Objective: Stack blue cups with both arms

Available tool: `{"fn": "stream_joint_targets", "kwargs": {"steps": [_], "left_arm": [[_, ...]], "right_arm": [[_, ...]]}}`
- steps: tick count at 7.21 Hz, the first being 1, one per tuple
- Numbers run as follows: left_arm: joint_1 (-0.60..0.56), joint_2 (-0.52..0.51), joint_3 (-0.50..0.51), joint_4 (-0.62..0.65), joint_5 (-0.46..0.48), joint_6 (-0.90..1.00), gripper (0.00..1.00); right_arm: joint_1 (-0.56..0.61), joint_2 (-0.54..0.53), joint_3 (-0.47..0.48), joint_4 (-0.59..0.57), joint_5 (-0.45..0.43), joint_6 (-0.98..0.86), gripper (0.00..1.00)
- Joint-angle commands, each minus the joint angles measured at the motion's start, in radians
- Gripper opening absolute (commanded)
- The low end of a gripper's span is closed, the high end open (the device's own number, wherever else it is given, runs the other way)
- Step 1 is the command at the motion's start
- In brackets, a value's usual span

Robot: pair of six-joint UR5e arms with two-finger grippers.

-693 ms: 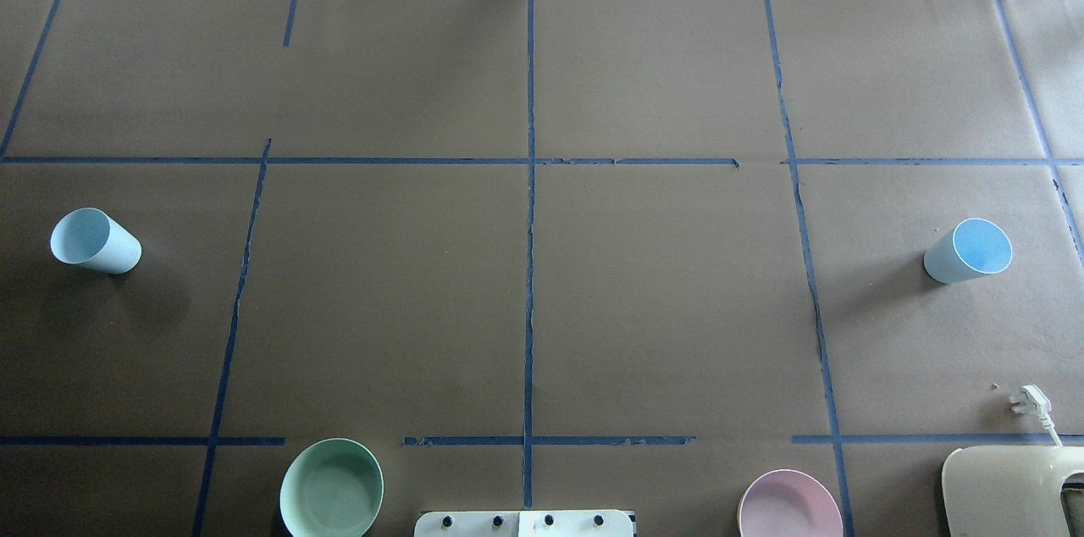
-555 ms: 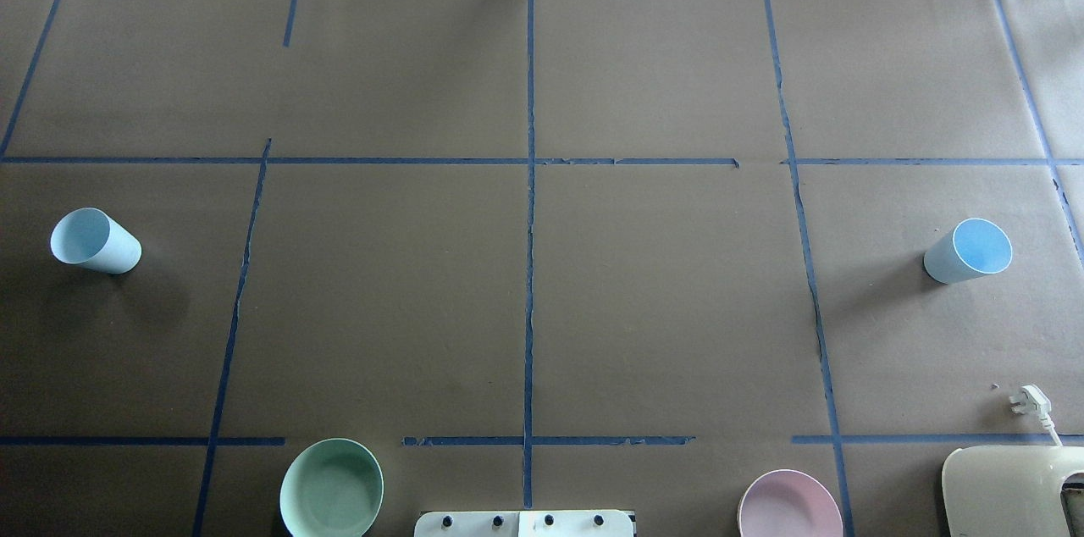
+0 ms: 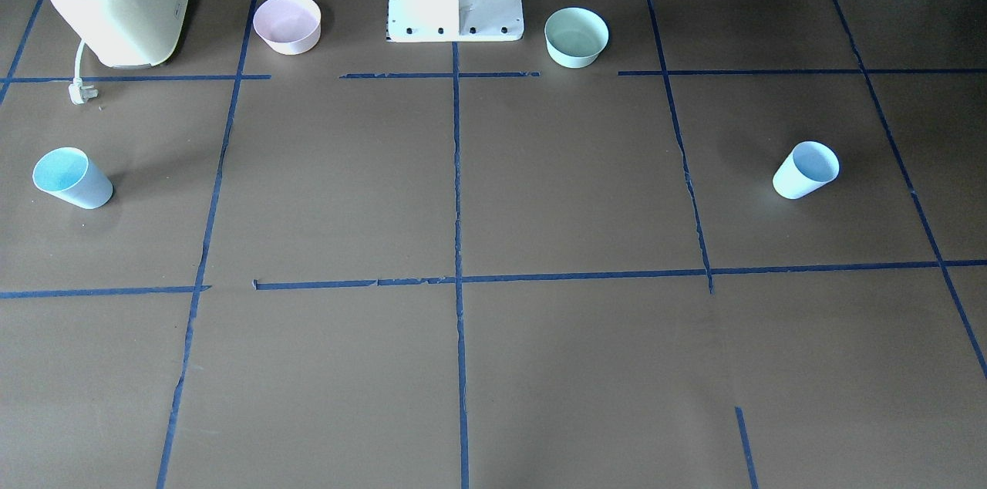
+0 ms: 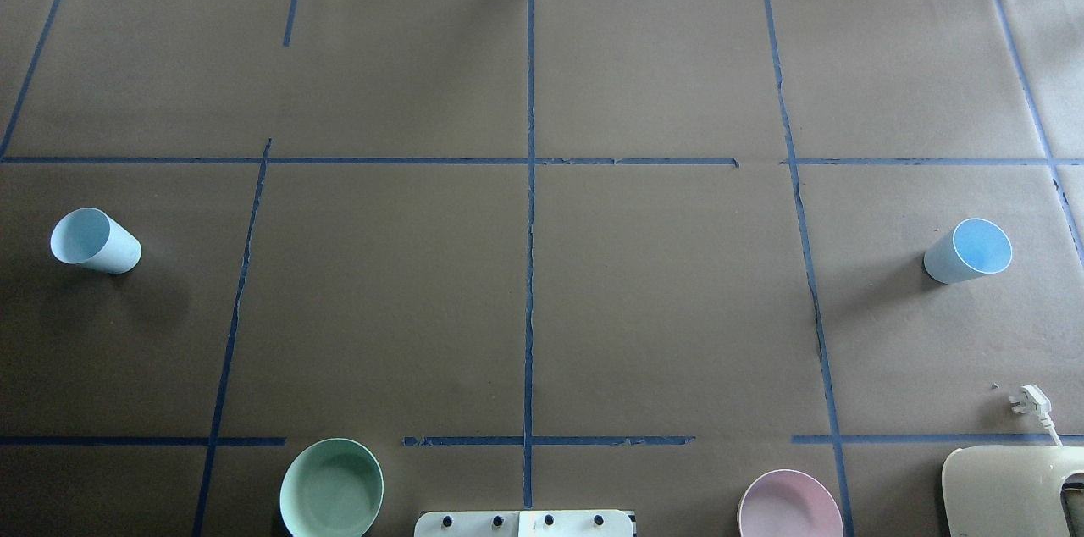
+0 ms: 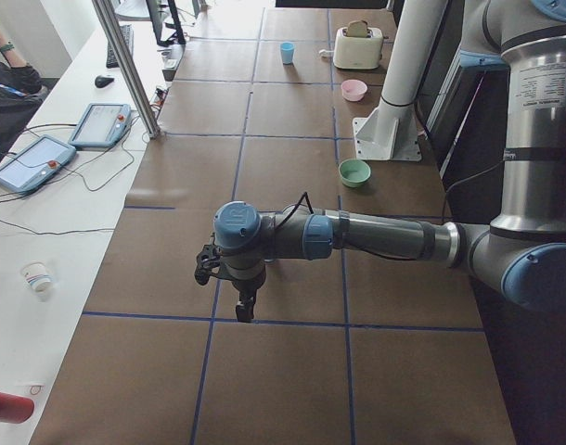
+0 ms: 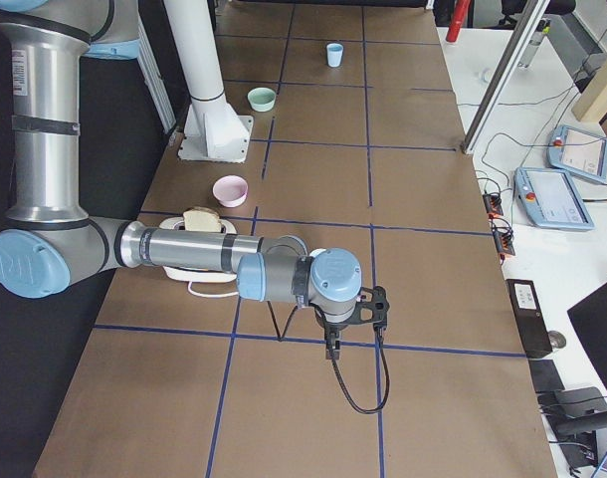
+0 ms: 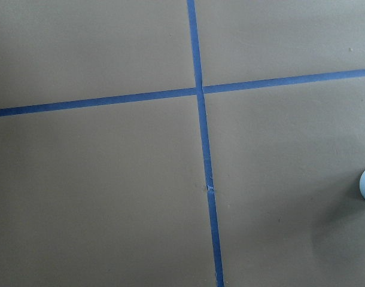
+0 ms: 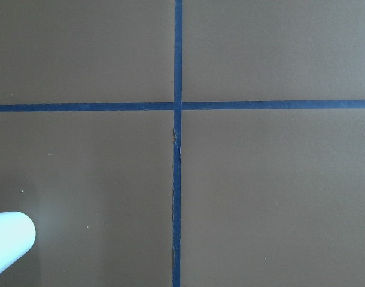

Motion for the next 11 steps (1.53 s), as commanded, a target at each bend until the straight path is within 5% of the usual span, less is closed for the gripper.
{"fn": "stream_joint_targets", "kwargs": {"steps": [1,4,6,8,11], "left_arm": [[0.0,-0.001,-0.001,0.0,-0.001,0.001,1.0],[0.0,0.0,-0.014,0.0,-0.001,0.001,1.0],[0.033,0.006,-0.12,-0.017,0.001,-0.249,1.0],[0.235,0.06,-0.176,-0.215,0.004,-0.579,1.0],[0.432,0.062,-0.115,-0.469,0.101,-0.894,1.0]], "right_arm": [[0.0,0.002,0.003,0.0,0.001,0.004,1.0],[0.002,0.002,0.007,0.0,0.004,0.008,1.0],[0.002,0.002,0.021,0.0,0.003,0.008,1.0],[0.002,0.002,0.038,0.0,0.003,0.009,1.0],[0.002,0.002,0.046,0.0,0.003,0.009,1.0]]}}
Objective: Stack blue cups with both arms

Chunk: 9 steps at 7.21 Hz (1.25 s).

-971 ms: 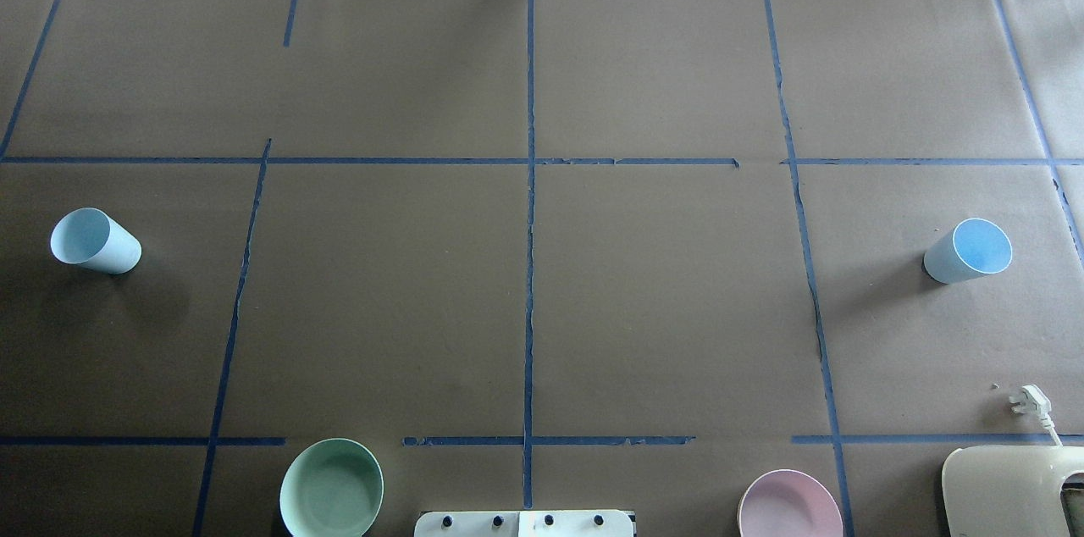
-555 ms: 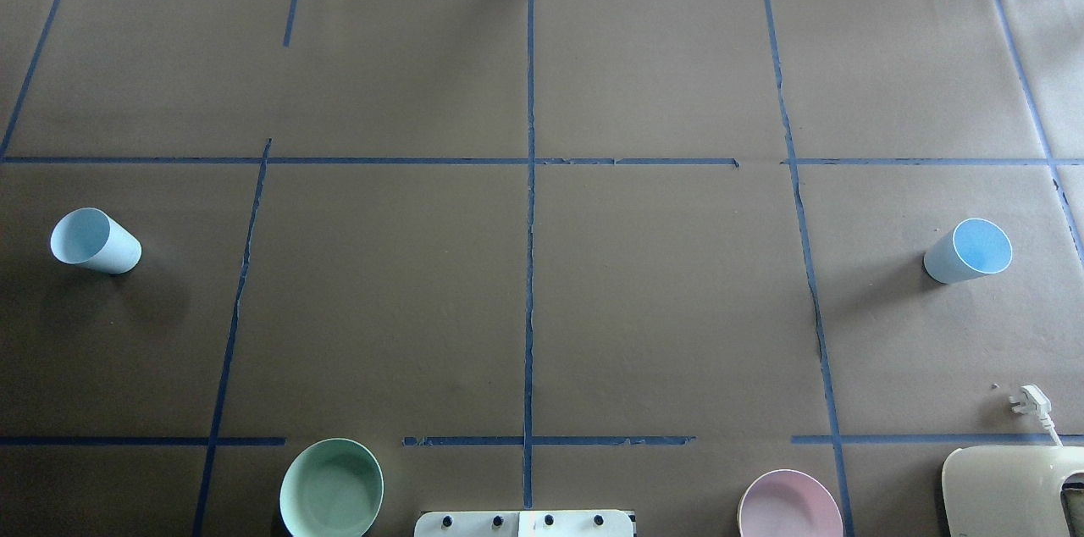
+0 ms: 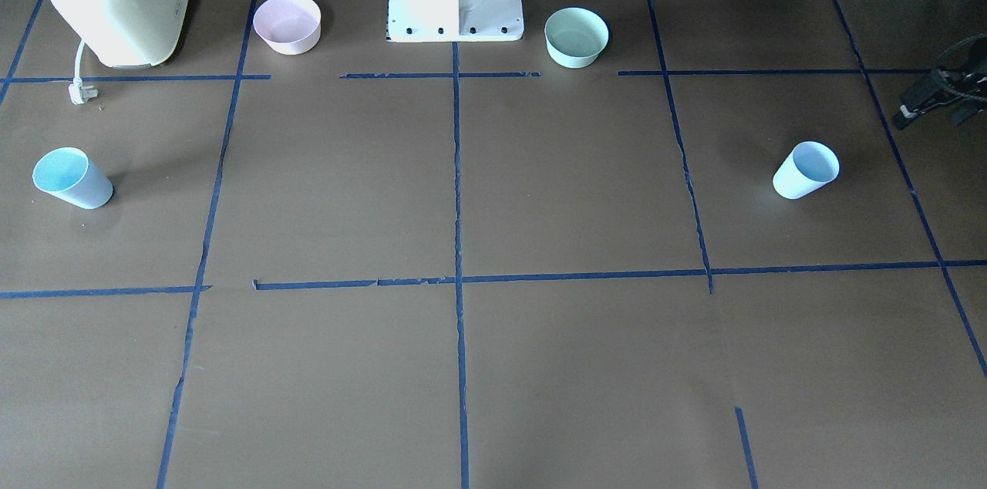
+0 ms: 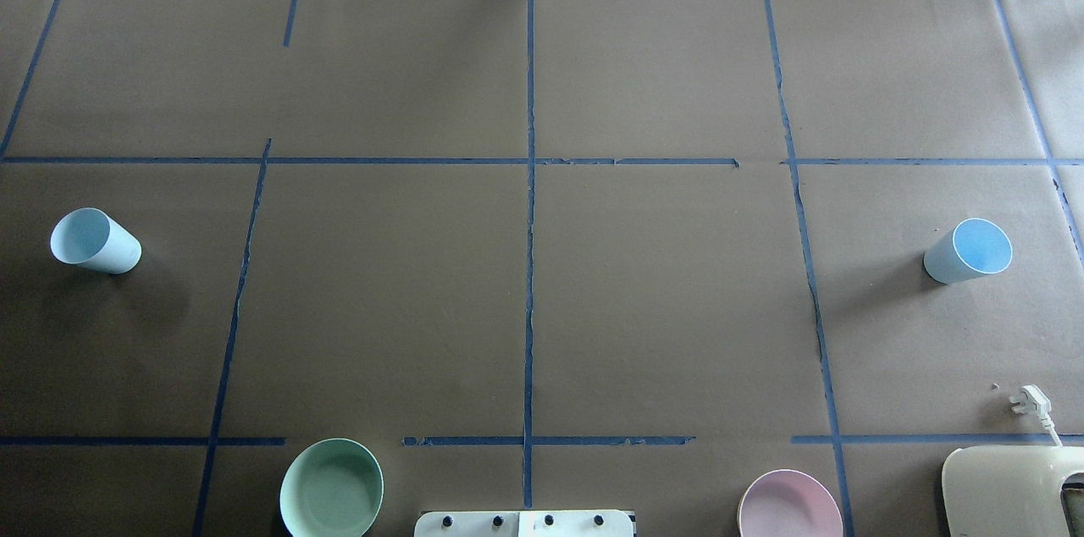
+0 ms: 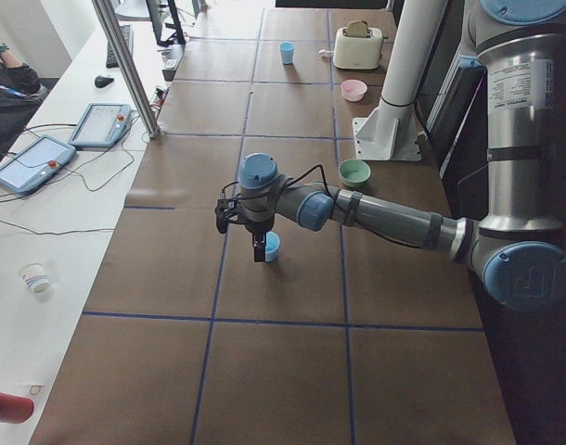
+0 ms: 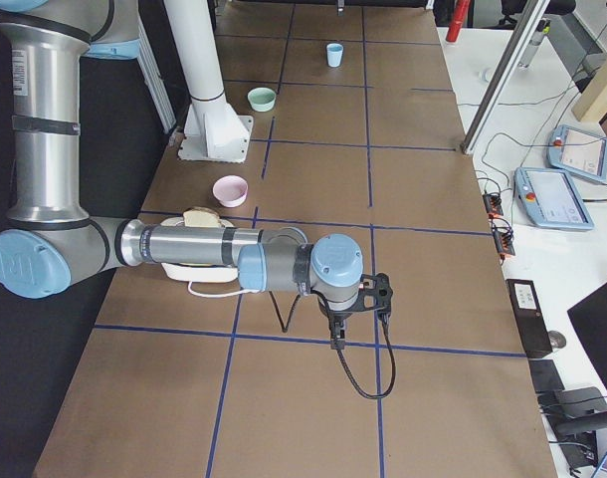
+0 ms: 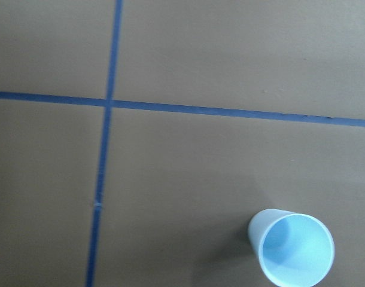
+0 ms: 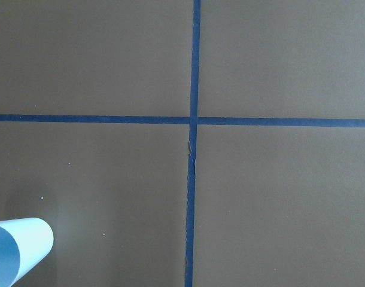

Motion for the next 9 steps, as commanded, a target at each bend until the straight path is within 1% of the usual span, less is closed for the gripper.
{"fn": "stream_joint_targets", "kwargs": {"steps": [1,2,3,4,7,8,9], "left_arm": [[0.101,0.001,0.095,-0.191,0.08,-0.146,1.0],[0.135,0.0,0.142,-0.274,0.085,-0.2,1.0],[0.167,-0.002,0.176,-0.331,0.098,-0.24,1.0],[0.196,-0.003,0.19,-0.342,0.124,-0.248,1.0],[0.258,-0.003,0.198,-0.342,0.128,-0.266,1.0],[0.266,-0.005,0.198,-0.341,0.128,-0.266,0.96],[0.267,-0.006,0.2,-0.34,0.126,-0.269,0.48]], "right_arm": [[0.001,0.002,0.003,0.0,-0.001,0.0,1.0],[0.001,0.0,0.003,0.0,-0.001,0.0,1.0],[0.001,0.0,0.003,0.0,-0.001,0.0,1.0],[0.001,0.0,0.003,0.0,-0.001,0.0,1.0],[0.001,0.0,0.003,0.0,-0.001,-0.001,1.0],[0.001,0.0,0.003,0.0,-0.001,0.0,1.0],[0.001,0.002,0.003,0.0,-0.001,0.0,1.0]]}}
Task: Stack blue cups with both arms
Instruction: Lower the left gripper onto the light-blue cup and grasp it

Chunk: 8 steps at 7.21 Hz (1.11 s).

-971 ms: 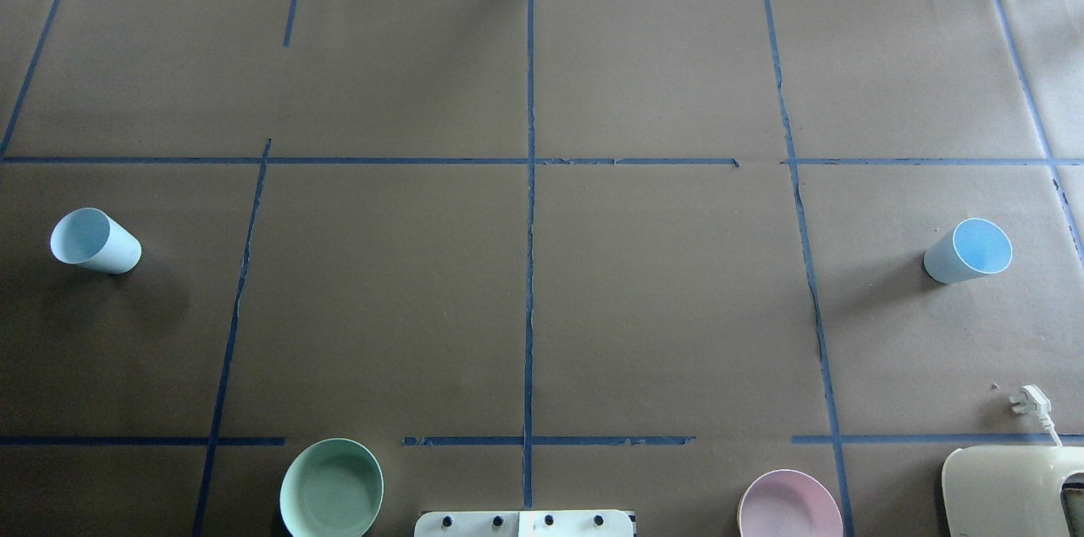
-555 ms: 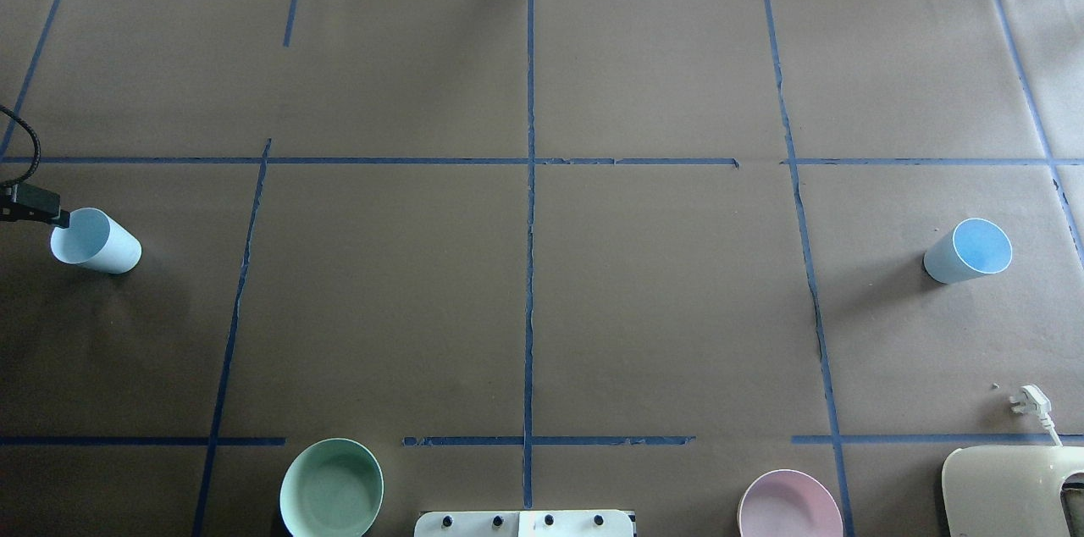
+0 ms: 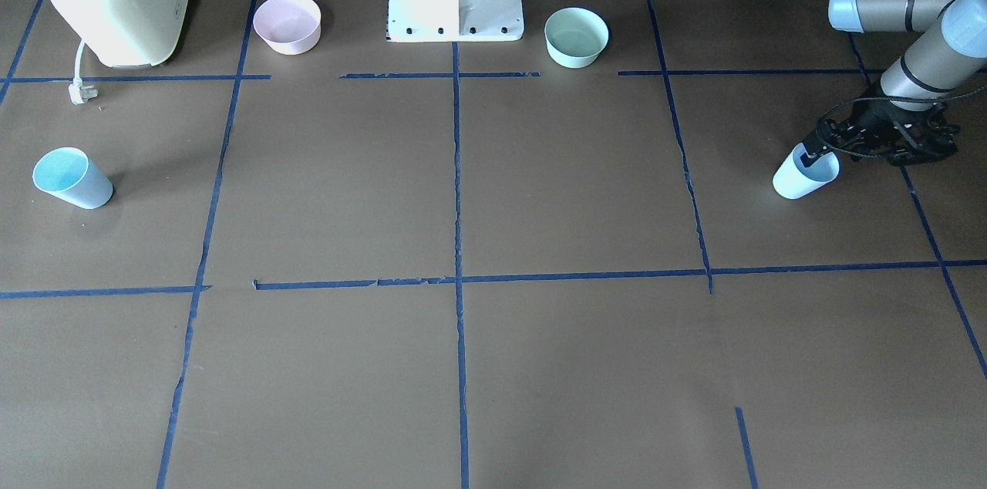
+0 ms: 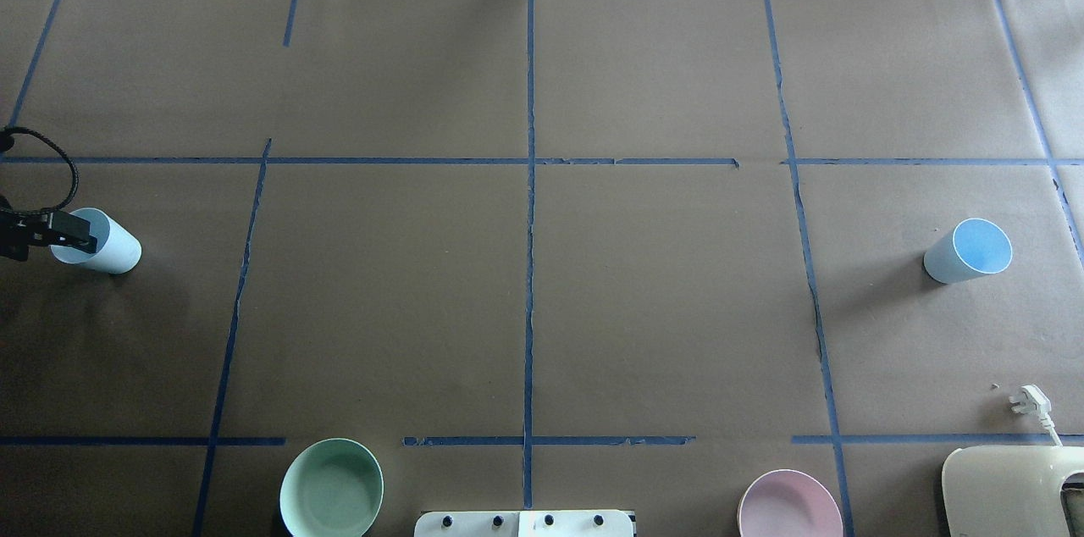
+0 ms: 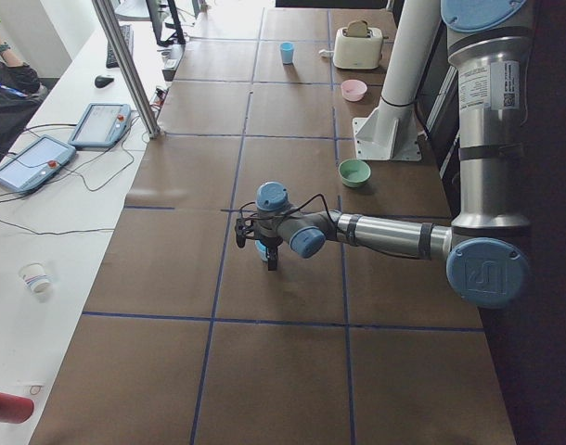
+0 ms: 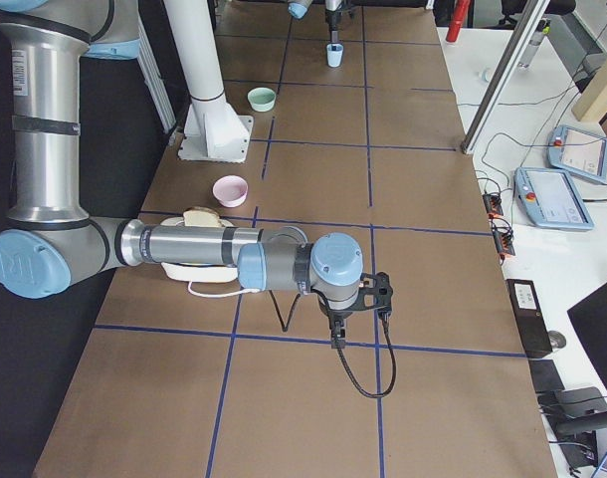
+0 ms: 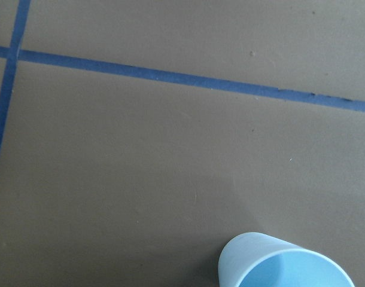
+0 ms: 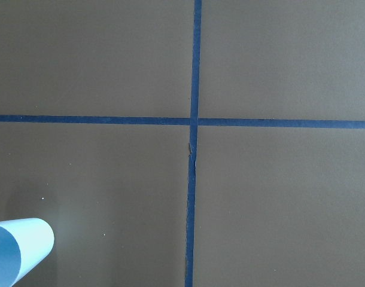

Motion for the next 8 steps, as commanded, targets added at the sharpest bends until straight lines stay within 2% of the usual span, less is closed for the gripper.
{"fn": "stream_joint_targets", "kwargs": {"steps": [1,2,3,4,6,7,8], "left_arm": [[0.007,-0.001,0.003,0.0,0.002,0.0,0.15],[0.007,0.003,0.005,0.002,-0.005,0.005,0.04],[0.004,-0.003,0.003,0.008,-0.01,0.005,0.0],[0.005,-0.006,-0.004,0.014,-0.013,0.005,0.0],[-0.005,-0.015,-0.036,0.025,-0.105,-0.004,0.0],[-0.007,-0.067,-0.093,0.148,-0.105,-0.006,0.0],[-0.007,-0.142,-0.175,0.344,-0.104,-0.006,0.0]], "right_arm": [[0.0,0.001,0.0,0.0,0.0,-0.001,1.0],[0.0,0.001,0.0,0.0,0.0,0.0,1.0],[0.0,0.001,0.009,0.0,-0.002,0.0,1.0],[0.0,0.001,0.027,-0.002,-0.002,0.0,1.0],[0.0,-0.002,0.034,0.0,-0.003,-0.001,1.0],[-0.002,-0.002,0.034,0.0,-0.003,-0.001,1.0],[0.0,-0.003,0.034,0.0,-0.003,-0.001,1.0]]}}
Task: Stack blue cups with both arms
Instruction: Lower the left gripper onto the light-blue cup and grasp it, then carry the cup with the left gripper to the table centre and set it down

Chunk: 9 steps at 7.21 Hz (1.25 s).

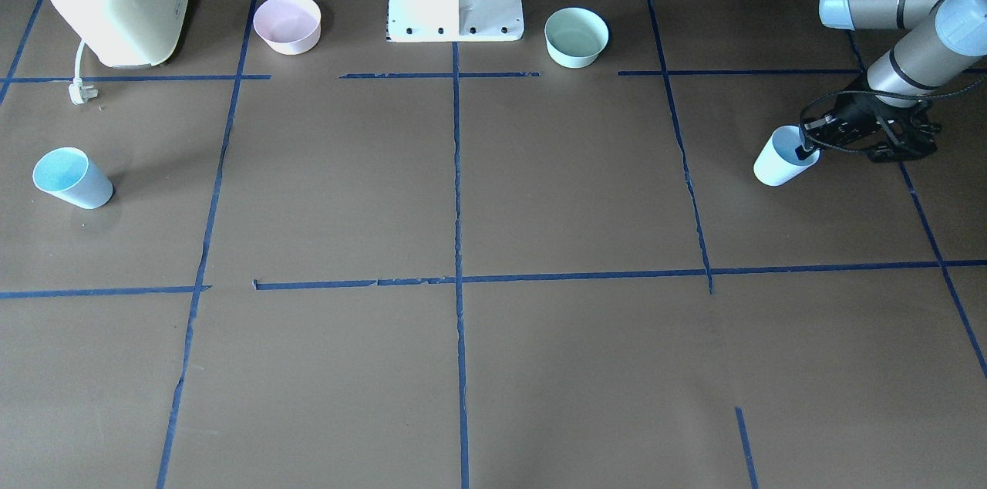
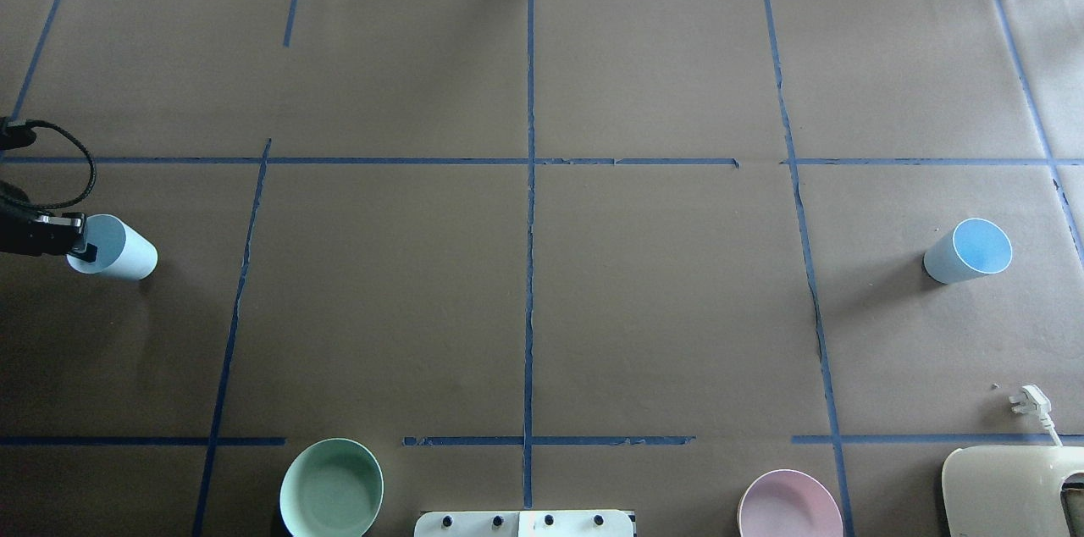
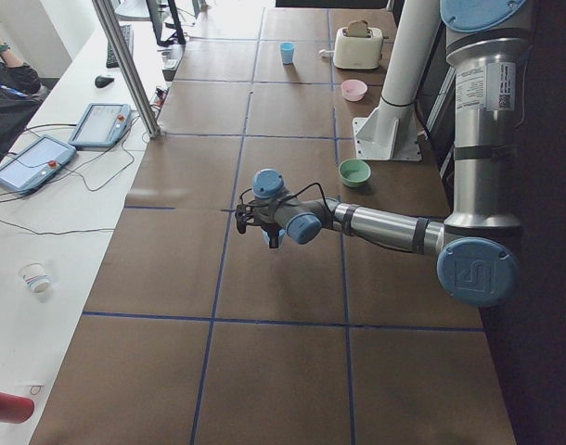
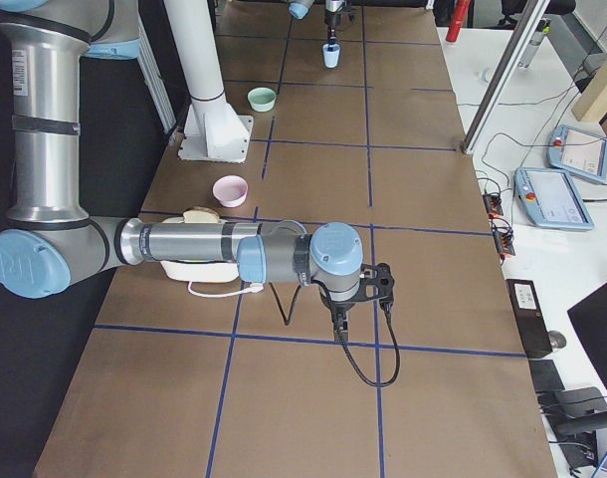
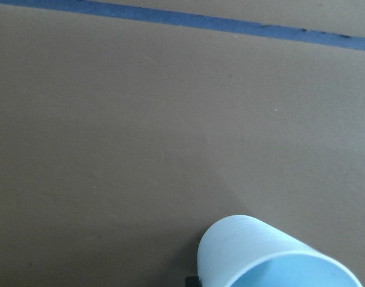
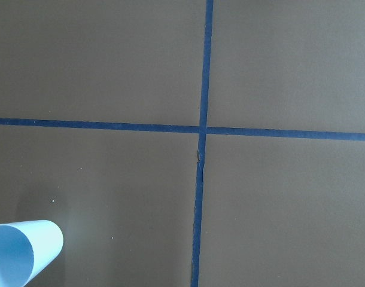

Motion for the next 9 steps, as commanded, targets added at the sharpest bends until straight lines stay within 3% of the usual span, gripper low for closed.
{"fn": "stream_joint_targets", "kwargs": {"steps": [1,2,4,6,7,9], "left_arm": [[0.0,-0.174,-0.137,0.353,-0.004,-0.021,0.0],[0.015,-0.282,-0.14,0.422,-0.004,-0.106,0.0],[0.232,-0.536,-0.084,0.464,0.061,-0.442,0.0],[0.375,-0.768,0.096,0.447,0.209,-0.6,0.0],[0.414,-0.837,0.157,0.445,0.249,-0.61,0.0],[0.469,-0.844,0.188,0.427,0.327,-0.61,0.0]], "right_arm": [[-0.001,-0.004,0.001,0.0,0.001,0.0,1.0],[-0.001,0.002,0.001,0.0,0.001,0.001,1.0],[-0.001,0.003,0.001,0.0,0.006,0.004,1.0],[-0.001,0.006,-0.007,-0.001,0.008,0.004,1.0],[-0.001,0.003,-0.007,0.0,0.009,0.003,1.0],[-0.001,-0.011,-0.009,-0.001,0.009,0.003,1.0]]}}
